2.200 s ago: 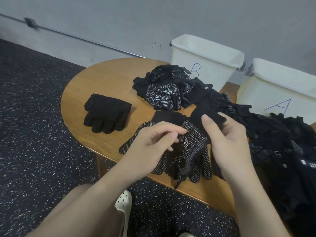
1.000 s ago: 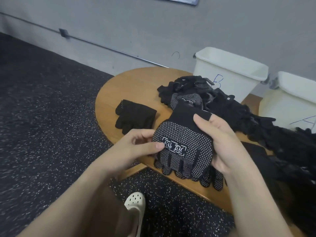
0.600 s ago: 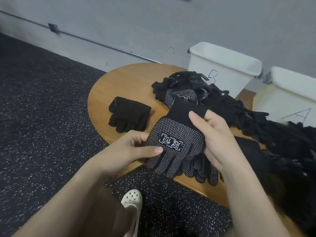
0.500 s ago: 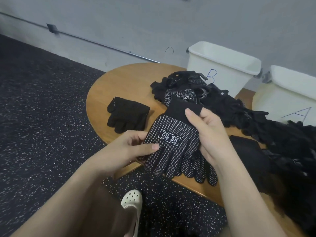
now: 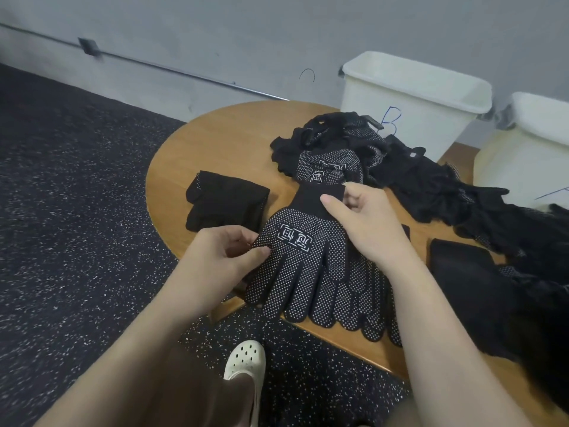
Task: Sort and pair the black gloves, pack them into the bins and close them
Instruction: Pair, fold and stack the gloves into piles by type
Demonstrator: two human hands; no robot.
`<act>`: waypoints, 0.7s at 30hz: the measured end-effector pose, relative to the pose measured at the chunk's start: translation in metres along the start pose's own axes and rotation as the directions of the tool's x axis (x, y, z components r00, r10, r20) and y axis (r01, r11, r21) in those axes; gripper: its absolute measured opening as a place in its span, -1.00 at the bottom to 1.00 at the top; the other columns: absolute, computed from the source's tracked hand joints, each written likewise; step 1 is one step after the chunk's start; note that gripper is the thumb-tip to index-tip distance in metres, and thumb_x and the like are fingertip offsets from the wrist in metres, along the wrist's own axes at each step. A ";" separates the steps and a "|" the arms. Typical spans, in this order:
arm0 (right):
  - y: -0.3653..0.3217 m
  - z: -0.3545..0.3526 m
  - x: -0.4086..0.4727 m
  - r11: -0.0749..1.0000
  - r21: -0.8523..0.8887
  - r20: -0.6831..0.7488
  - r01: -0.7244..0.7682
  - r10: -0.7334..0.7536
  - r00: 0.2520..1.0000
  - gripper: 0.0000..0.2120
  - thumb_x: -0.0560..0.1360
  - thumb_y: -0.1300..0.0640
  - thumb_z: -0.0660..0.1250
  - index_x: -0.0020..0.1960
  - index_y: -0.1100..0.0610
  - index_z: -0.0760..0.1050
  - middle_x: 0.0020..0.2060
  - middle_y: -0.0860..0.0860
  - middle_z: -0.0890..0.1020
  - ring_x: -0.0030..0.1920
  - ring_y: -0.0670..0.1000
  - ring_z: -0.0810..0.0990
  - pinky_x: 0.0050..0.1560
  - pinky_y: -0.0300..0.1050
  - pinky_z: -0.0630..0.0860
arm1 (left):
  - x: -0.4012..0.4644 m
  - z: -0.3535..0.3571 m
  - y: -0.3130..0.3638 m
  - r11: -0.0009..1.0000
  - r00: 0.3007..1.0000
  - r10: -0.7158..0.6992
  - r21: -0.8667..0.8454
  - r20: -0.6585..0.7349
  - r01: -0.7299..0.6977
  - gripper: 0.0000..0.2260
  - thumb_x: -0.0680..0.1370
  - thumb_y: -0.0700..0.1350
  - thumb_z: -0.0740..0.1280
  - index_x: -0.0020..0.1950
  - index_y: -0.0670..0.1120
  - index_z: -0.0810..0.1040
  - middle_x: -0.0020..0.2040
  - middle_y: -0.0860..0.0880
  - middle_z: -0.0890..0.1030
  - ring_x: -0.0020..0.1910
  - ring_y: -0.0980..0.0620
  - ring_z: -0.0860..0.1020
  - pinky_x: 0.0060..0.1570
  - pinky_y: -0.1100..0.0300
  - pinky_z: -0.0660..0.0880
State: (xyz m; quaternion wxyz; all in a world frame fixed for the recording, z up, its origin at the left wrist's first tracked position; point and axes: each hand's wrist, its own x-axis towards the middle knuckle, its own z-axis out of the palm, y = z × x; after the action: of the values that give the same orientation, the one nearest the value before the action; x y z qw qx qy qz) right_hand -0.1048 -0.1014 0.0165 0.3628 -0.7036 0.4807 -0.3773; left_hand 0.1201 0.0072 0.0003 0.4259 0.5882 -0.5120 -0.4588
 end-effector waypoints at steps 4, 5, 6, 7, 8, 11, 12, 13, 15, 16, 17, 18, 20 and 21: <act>0.005 -0.002 0.006 0.999 -0.050 -0.014 0.012 -0.013 1.000 -0.65 0.59 0.05 0.42 -0.05 0.37 0.53 -0.11 0.30 0.66 -0.04 0.43 0.61 -0.01 0.36 0.59 | 0.002 0.002 0.000 0.999 1.000 0.009 0.039 -0.025 -0.008 -0.93 0.60 -0.20 0.44 -0.07 -0.09 0.68 -0.23 -0.04 0.74 -0.34 0.08 0.69 -0.42 0.24 0.60; 0.006 -0.002 0.007 0.998 -0.066 -0.020 0.010 -0.011 1.000 -0.68 0.58 0.06 0.43 -0.07 0.35 0.54 -0.15 0.23 0.68 -0.07 0.41 0.63 -0.03 0.33 0.60 | 0.003 0.002 0.000 0.998 1.000 0.011 0.055 -0.023 -0.010 -0.94 0.60 -0.20 0.44 -0.06 -0.08 0.68 -0.22 -0.03 0.74 -0.33 0.07 0.70 -0.41 0.23 0.61; 0.007 -0.002 0.008 0.996 -0.084 -0.028 0.006 -0.008 1.000 -0.72 0.57 0.07 0.45 -0.08 0.31 0.57 -0.17 0.16 0.70 -0.10 0.36 0.65 -0.04 0.30 0.61 | 0.003 0.002 0.000 0.998 1.000 0.010 0.067 -0.023 -0.008 -0.95 0.59 -0.20 0.44 -0.05 -0.08 0.68 -0.21 -0.02 0.75 -0.33 0.05 0.71 -0.41 0.22 0.61; 0.007 -0.002 0.009 0.995 -0.102 -0.041 0.000 -0.004 0.999 -0.75 0.55 0.08 0.47 -0.10 0.28 0.58 -0.19 0.10 0.71 -0.14 0.29 0.67 -0.04 0.26 0.62 | 0.003 0.002 0.000 0.997 1.000 0.005 0.075 -0.026 -0.003 -0.96 0.59 -0.20 0.45 -0.04 -0.08 0.67 -0.21 -0.01 0.75 -0.32 0.03 0.71 -0.41 0.21 0.62; 0.008 -0.002 0.010 0.993 -0.117 -0.056 -0.008 0.002 0.998 -0.78 0.53 0.08 0.49 -0.12 0.25 0.60 -0.21 0.06 0.71 -0.16 0.23 0.68 -0.05 0.22 0.63 | 0.003 0.001 0.000 0.997 0.999 -0.001 0.081 -0.033 0.004 -0.96 0.58 -0.20 0.45 -0.04 -0.07 0.67 -0.20 0.01 0.75 -0.33 0.02 0.72 -0.41 0.19 0.63; 0.012 -0.002 0.012 0.988 -0.148 -0.095 -0.035 0.021 0.995 -0.79 0.50 0.09 0.53 -0.17 0.19 0.59 -0.26 -0.02 0.69 -0.22 0.11 0.68 -0.08 0.08 0.65 | 0.003 0.000 0.001 0.993 0.998 -0.001 0.121 -0.061 0.009 -0.95 0.57 -0.19 0.48 -0.03 -0.05 0.66 -0.17 0.05 0.75 -0.34 -0.02 0.72 -0.41 0.12 0.65; 0.014 -0.003 0.013 0.986 -0.160 -0.104 -0.044 0.027 0.994 -0.80 0.49 0.09 0.54 -0.19 0.16 0.59 -0.29 -0.07 0.68 -0.25 0.05 0.67 -0.12 0.00 0.63 | 0.002 0.000 0.001 0.992 0.998 0.004 0.128 -0.067 0.004 -0.95 0.57 -0.19 0.48 -0.02 -0.05 0.66 -0.17 0.05 0.75 -0.34 -0.03 0.72 -0.41 0.10 0.66; 0.016 -0.004 0.013 0.984 -0.172 -0.110 -0.055 0.036 0.993 -0.81 0.49 0.08 0.55 -0.20 0.13 0.59 -0.32 -0.12 0.66 -0.29 -0.04 0.64 -0.16 -0.08 0.60 | 0.002 0.000 0.001 0.991 0.997 0.009 0.132 -0.070 0.000 -0.94 0.56 -0.20 0.48 -0.02 -0.05 0.65 -0.16 0.05 0.75 -0.34 -0.03 0.72 -0.41 0.08 0.66; 0.019 -0.006 0.014 0.981 -0.176 -0.118 -0.077 0.057 0.991 -0.85 0.48 0.08 0.55 -0.18 0.10 0.62 -0.34 -0.17 0.64 -0.33 -0.17 0.59 -0.21 -0.23 0.56 | 0.002 -0.001 0.001 0.989 0.997 0.015 0.148 -0.075 -0.004 -0.93 0.56 -0.20 0.48 -0.01 -0.05 0.64 -0.17 0.05 0.75 -0.36 -0.06 0.71 -0.39 0.03 0.67; 0.020 -0.006 0.014 0.982 -0.173 -0.125 -0.083 0.061 0.990 -0.87 0.48 0.09 0.56 -0.16 0.09 0.64 -0.34 -0.16 0.63 -0.34 -0.22 0.58 -0.23 -0.31 0.54 | 0.001 -0.001 0.001 0.988 0.997 0.016 0.154 -0.075 -0.004 -0.92 0.56 -0.20 0.48 0.00 -0.05 0.64 -0.17 0.05 0.74 -0.37 -0.07 0.71 -0.38 0.00 0.68; 0.021 -0.007 0.014 0.981 -0.176 -0.135 -0.082 0.058 0.989 -0.88 0.48 0.10 0.56 -0.15 0.08 0.64 -0.34 -0.15 0.63 -0.35 -0.25 0.57 -0.26 -0.38 0.51 | 0.001 -0.001 0.001 0.988 0.997 0.016 0.156 -0.075 -0.004 -0.92 0.56 -0.20 0.48 0.00 -0.05 0.64 -0.18 0.05 0.74 -0.38 -0.07 0.70 -0.37 0.00 0.68; 0.021 -0.007 0.014 0.979 -0.186 -0.141 -0.078 0.052 0.989 -0.89 0.48 0.10 0.56 -0.13 0.08 0.64 -0.32 -0.14 0.63 -0.35 -0.27 0.56 -0.28 -0.43 0.48 | 0.000 -0.001 0.001 0.988 0.997 0.017 0.156 -0.077 -0.005 -0.92 0.56 -0.20 0.48 0.00 -0.05 0.63 -0.19 0.05 0.74 -0.39 -0.07 0.70 -0.38 0.01 0.68; 0.019 -0.007 0.013 0.977 -0.203 -0.136 -0.072 0.045 0.990 -0.91 0.50 0.11 0.54 -0.08 0.05 0.64 -0.26 -0.11 0.64 -0.33 -0.30 0.57 -0.28 -0.46 0.47 | -0.002 -0.001 0.003 0.986 0.995 0.031 0.167 -0.093 -0.015 -0.91 0.56 -0.20 0.48 0.00 -0.04 0.63 -0.21 0.07 0.73 -0.44 -0.04 0.68 -0.44 0.10 0.64; 0.018 -0.007 0.012 0.977 -0.203 -0.134 -0.071 0.045 0.990 -0.91 0.51 0.11 0.53 -0.04 0.04 0.63 -0.23 -0.10 0.65 -0.30 -0.29 0.58 -0.26 -0.47 0.47 | -0.003 -0.001 0.003 0.982 0.993 0.051 0.189 -0.109 -0.029 -0.91 0.56 -0.20 0.49 -0.01 -0.02 0.63 -0.22 0.09 0.72 -0.46 -0.01 0.67 -0.48 0.17 0.61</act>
State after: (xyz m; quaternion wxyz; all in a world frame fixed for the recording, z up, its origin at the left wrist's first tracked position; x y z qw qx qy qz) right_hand -0.1155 -0.1186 0.0063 0.2666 -0.6975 0.5601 -0.3588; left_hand 0.1204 0.0101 0.0042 0.4063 0.6402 -0.5395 -0.3661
